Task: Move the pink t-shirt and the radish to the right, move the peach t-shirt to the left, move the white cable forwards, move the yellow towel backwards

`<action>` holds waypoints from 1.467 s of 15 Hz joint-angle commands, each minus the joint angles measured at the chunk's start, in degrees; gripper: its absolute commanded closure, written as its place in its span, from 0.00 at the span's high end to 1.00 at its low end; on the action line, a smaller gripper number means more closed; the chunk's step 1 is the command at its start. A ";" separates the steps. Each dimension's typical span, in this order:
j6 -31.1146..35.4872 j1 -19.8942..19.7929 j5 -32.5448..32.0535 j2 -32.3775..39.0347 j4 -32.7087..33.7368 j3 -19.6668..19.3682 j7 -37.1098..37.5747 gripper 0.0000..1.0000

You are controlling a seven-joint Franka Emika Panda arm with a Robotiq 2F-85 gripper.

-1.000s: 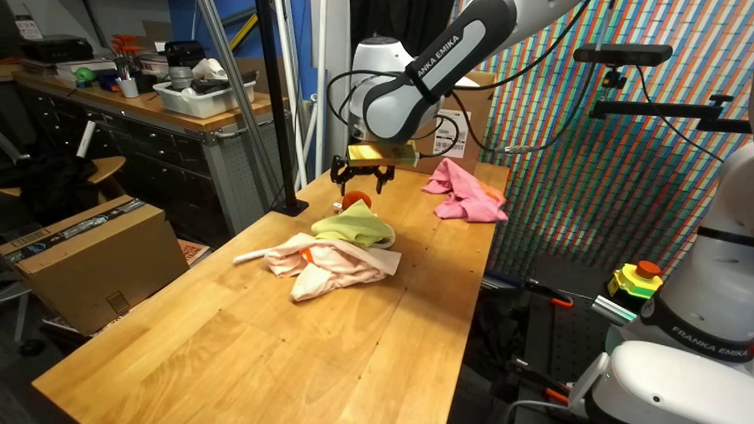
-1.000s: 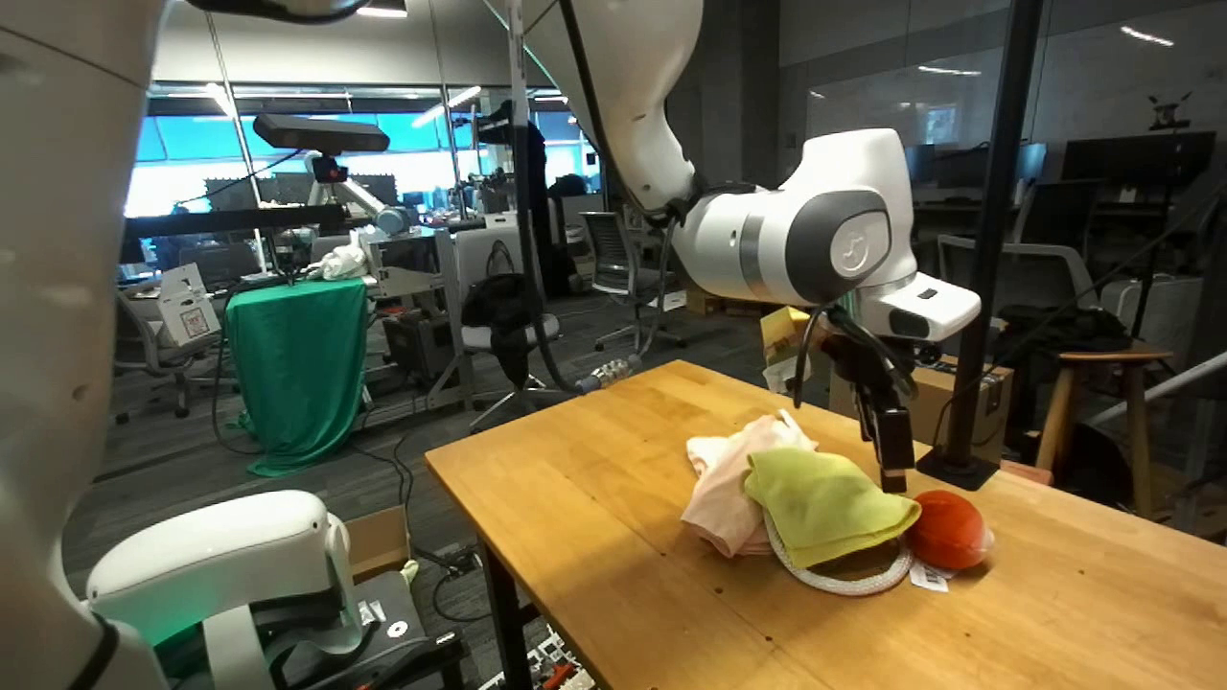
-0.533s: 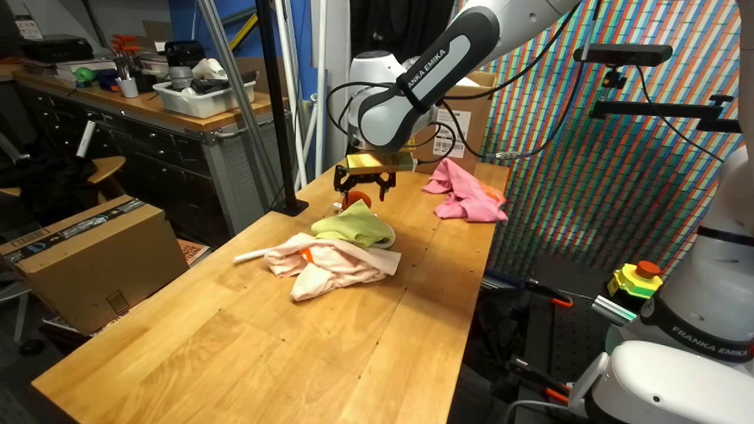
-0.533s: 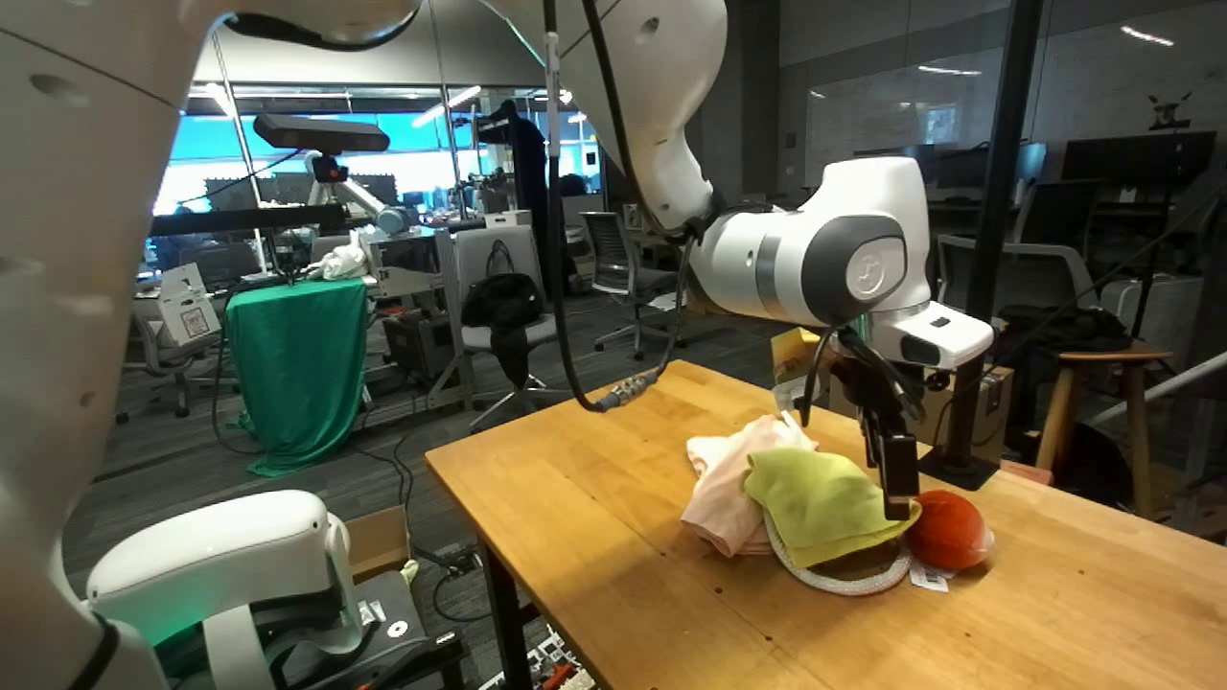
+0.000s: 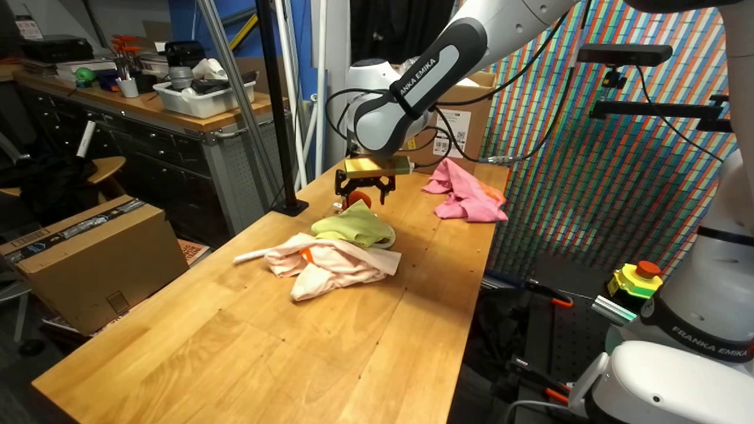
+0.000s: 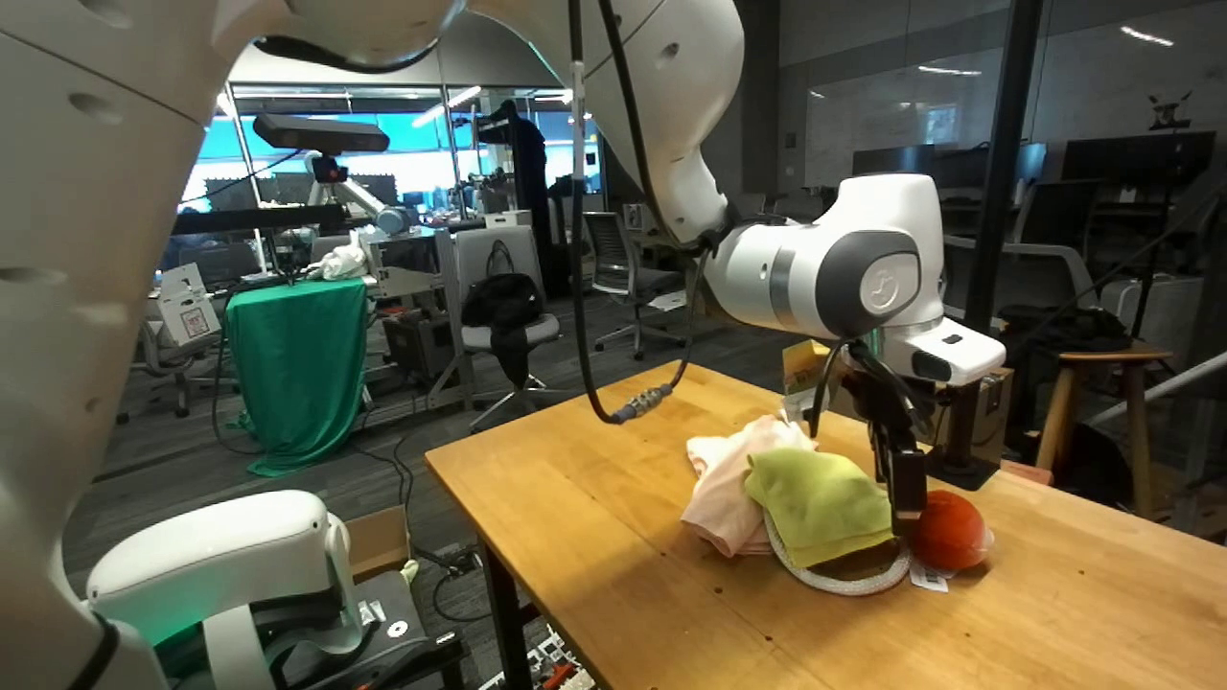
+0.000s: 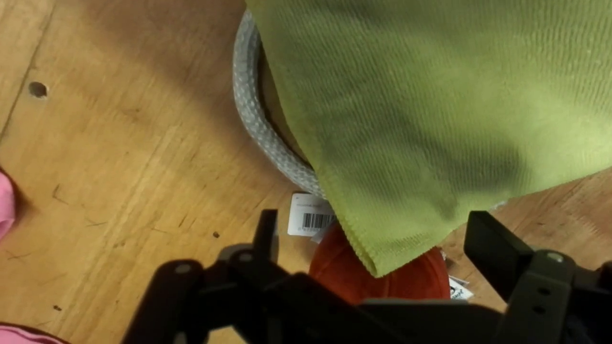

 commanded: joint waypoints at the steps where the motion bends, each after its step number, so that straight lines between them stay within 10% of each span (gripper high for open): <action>1: -1.85 1.16 0.68 2.97 4.55 -1.96 1.14 1.00; 22: -3.16 2.10 0.22 12.57 16.52 -4.92 4.34 1.00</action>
